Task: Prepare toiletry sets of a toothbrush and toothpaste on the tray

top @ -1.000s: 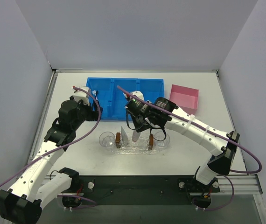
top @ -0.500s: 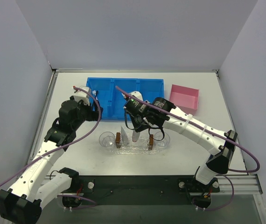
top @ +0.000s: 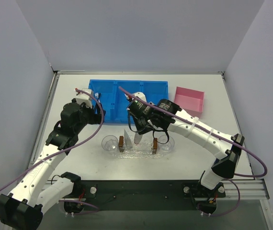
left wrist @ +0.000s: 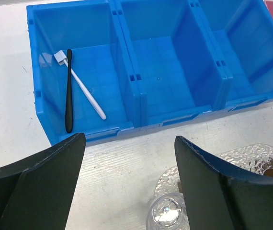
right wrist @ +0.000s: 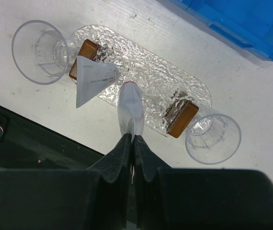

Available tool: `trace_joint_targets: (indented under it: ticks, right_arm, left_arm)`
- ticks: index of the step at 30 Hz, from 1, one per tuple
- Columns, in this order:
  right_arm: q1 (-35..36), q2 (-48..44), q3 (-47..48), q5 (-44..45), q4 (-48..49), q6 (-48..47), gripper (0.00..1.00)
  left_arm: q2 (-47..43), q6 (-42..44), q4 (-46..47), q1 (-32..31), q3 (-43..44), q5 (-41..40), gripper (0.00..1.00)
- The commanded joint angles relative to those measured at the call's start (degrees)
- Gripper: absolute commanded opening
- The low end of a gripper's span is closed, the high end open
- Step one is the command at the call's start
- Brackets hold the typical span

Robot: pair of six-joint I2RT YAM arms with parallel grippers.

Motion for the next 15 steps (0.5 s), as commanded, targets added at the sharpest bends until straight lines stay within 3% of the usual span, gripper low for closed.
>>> trace_joint_targets:
  ticks: [1,15]
  right_arm:
    - [0.83,-0.9,2.57,0.89,-0.95,-0.01,0.0]
    - [0.92,0.59,0.82,2.21,-0.95,-0.72,0.0]
  left_arm:
    - [0.0,0.52,0.56,-0.32,2.15,-0.48,0.86]
    - [0.09,0.69,0.55,-0.32,2.23,-0.57,0.86]
